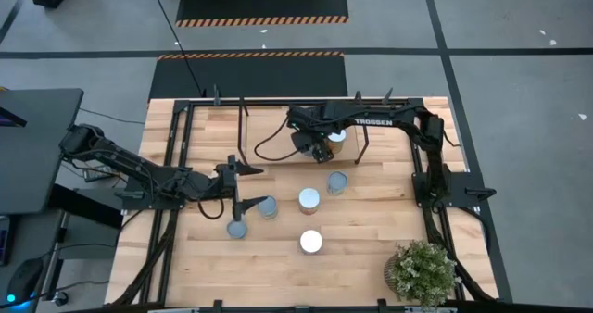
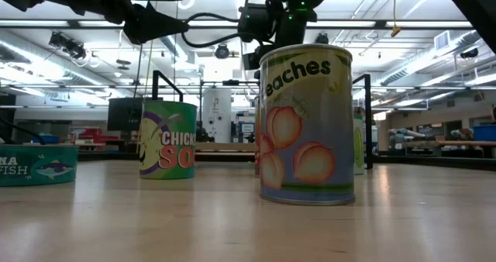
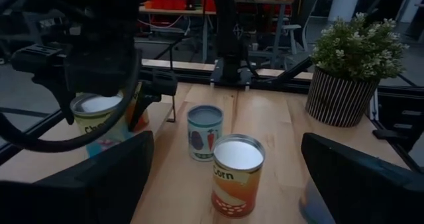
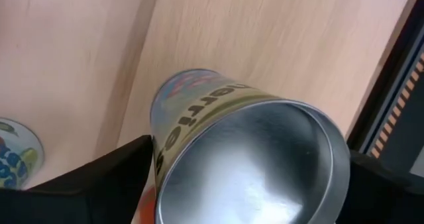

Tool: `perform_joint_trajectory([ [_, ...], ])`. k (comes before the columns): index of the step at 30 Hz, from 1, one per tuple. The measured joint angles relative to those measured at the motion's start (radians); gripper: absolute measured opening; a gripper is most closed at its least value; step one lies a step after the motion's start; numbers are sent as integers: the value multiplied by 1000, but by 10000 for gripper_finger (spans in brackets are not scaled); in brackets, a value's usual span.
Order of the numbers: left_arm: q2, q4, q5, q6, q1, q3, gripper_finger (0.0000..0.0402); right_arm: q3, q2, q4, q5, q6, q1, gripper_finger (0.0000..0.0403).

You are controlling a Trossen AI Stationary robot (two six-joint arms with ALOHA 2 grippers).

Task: Pick and place cans onto a shelf
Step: Put the canned cherries on the shelf

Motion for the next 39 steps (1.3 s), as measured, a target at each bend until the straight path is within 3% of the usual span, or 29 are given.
perform_joint_trajectory([
  [13,0,-3,0,0,0,0,389,0,-1,-14,107,-23,28,399],
  [39,0,-8,0,-11,3,0,388,0,-3,-21,131,-6,38,400],
])
